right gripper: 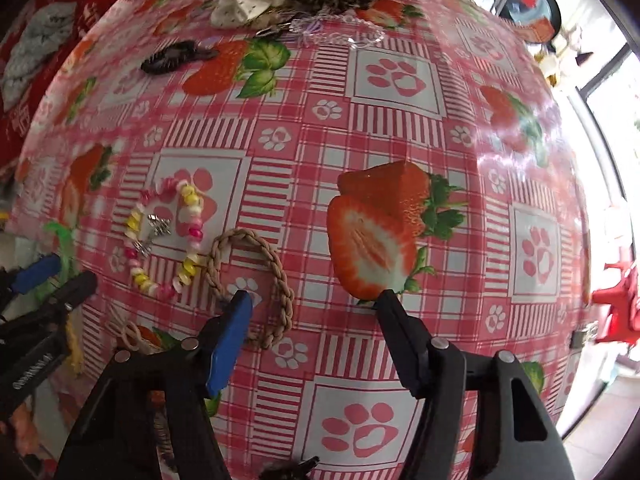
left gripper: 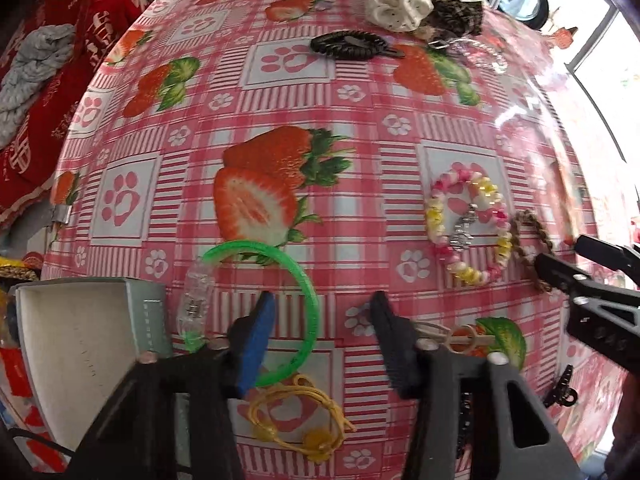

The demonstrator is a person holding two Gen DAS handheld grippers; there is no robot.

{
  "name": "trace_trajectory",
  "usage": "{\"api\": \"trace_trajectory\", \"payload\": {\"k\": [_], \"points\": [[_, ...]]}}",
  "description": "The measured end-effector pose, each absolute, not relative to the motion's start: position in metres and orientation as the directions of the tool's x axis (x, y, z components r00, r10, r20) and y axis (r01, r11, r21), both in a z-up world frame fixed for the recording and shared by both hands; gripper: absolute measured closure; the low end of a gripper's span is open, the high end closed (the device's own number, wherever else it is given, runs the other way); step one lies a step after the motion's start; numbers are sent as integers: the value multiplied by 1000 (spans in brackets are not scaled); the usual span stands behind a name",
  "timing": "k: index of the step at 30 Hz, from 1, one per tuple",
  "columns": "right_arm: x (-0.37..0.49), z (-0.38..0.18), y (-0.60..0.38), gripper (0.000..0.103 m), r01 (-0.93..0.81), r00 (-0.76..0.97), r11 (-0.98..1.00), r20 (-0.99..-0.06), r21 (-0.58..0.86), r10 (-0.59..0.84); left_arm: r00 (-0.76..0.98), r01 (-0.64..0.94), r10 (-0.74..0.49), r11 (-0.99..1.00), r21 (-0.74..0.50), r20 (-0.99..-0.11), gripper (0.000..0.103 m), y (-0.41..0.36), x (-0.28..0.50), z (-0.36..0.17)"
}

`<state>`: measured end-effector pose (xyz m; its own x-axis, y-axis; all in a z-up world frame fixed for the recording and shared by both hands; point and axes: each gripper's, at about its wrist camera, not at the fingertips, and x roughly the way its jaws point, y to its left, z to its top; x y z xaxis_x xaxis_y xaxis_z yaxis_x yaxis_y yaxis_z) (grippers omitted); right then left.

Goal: Organize jewelry
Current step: 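Grasp the green bangle with the left tool while the right tool grasps the braided brown bracelet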

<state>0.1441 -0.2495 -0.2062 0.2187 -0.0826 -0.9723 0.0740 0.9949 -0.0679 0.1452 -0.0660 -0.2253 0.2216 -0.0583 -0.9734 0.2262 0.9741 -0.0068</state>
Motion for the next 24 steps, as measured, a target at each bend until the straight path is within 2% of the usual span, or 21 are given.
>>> {"api": "trace_trajectory", "payload": {"k": [3, 4, 5, 7, 8, 17, 24], "points": [[143, -206, -243, 46, 55, 241, 996, -967, -70, -81, 236, 247, -59, 969, 1, -970, 90, -73, 139, -225], [142, -206, -242, 48, 53, 242, 996, -967, -67, -78, 231, 247, -70, 969, -11, -970, 91, -74, 139, -225], [143, -206, -242, 55, 53, 240, 997, -969, -52, -63, 234, 245, -78, 969, -19, -969, 91, -75, 140, -224], [143, -205, -239, 80, 60, 241, 997, -969, -43, -56, 242, 240, -90, 970, -30, -966, 91, -76, 140, -219], [144, -205, -239, 97, 64, 241, 997, -969, -32, -47, 245, 237, -98, 971, -38, -964, 91, -77, 140, -216], [137, -183, -271, 97, 134, 277, 986, -959, 101, 60, 291, 239, -159, 967, -90, -943, 91, -67, 126, -177], [115, -156, -273, 97, 147, 310, 978, -946, 145, 93, 340, 230, -194, 966, -119, -920, 91, -55, 117, -148]]}}
